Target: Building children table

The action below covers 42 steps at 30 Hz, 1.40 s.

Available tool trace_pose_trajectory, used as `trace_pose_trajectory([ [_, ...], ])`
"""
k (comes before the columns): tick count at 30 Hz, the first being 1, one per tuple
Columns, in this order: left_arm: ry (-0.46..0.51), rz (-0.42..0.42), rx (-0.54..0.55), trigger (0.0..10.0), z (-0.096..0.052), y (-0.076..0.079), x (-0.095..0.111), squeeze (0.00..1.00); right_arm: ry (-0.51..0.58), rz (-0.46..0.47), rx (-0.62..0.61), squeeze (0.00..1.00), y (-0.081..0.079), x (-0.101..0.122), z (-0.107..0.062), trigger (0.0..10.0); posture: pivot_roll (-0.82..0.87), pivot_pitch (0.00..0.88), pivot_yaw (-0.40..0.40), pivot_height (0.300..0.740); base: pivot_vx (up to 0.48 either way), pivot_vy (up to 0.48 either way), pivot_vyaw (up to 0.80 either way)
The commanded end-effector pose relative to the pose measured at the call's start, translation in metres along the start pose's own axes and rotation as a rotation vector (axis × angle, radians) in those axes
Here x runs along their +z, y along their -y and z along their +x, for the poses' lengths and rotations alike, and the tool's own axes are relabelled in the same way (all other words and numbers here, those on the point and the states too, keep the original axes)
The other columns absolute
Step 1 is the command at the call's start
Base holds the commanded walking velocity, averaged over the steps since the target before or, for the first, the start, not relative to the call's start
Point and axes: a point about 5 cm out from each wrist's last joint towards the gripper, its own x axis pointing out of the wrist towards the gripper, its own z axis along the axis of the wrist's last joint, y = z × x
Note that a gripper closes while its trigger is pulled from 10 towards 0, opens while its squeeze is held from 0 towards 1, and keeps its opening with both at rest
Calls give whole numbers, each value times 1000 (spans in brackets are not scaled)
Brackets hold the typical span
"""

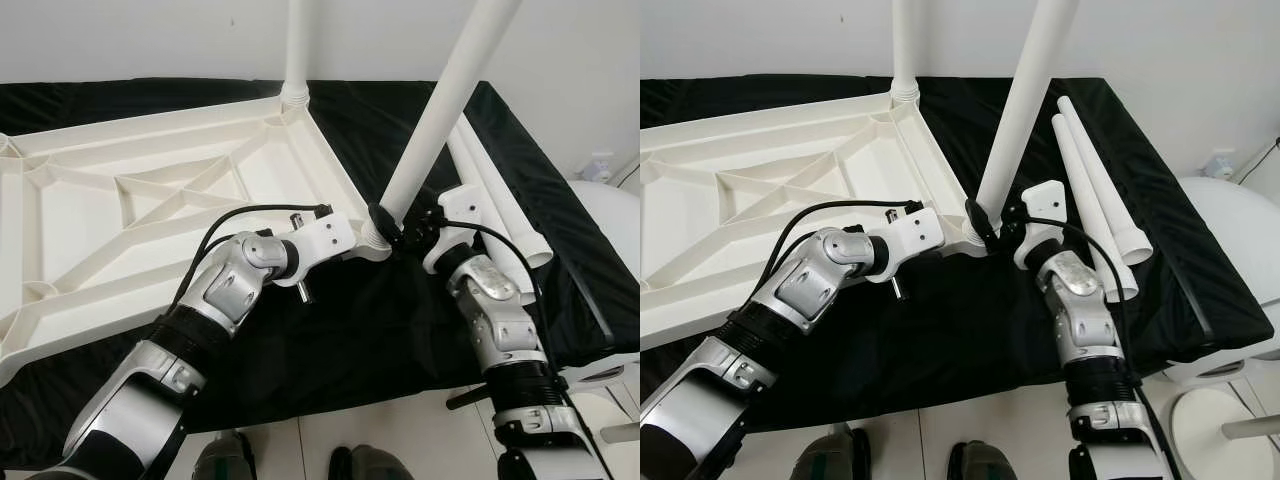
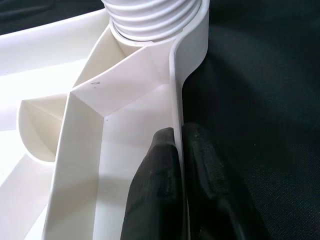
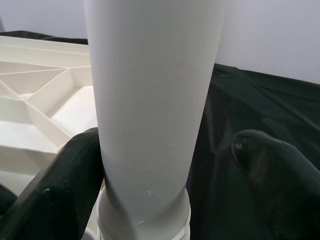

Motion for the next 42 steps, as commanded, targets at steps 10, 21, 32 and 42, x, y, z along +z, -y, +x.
trace_pose_trajectory([
  [10,-9,7,8,10000,2,6,-2,0,-25,18,176,0,7,-5,8,10000,9,85,-26,740,0,0,0],
  [21,-5,11,4,10000,2,7,0,0,-39,-22,242,0,7,-7,22,10000,14,77,-26,740,0,0,0],
  [32,-1,13,3,10000,2,8,1,0,-42,-55,272,0,12,-7,26,3333,10,75,-27,740,0,0,0],
  [42,-1,11,2,10000,2,8,2,0,-44,-59,268,0,14,-8,25,3765,9,80,-25,740,0,0,0],
])
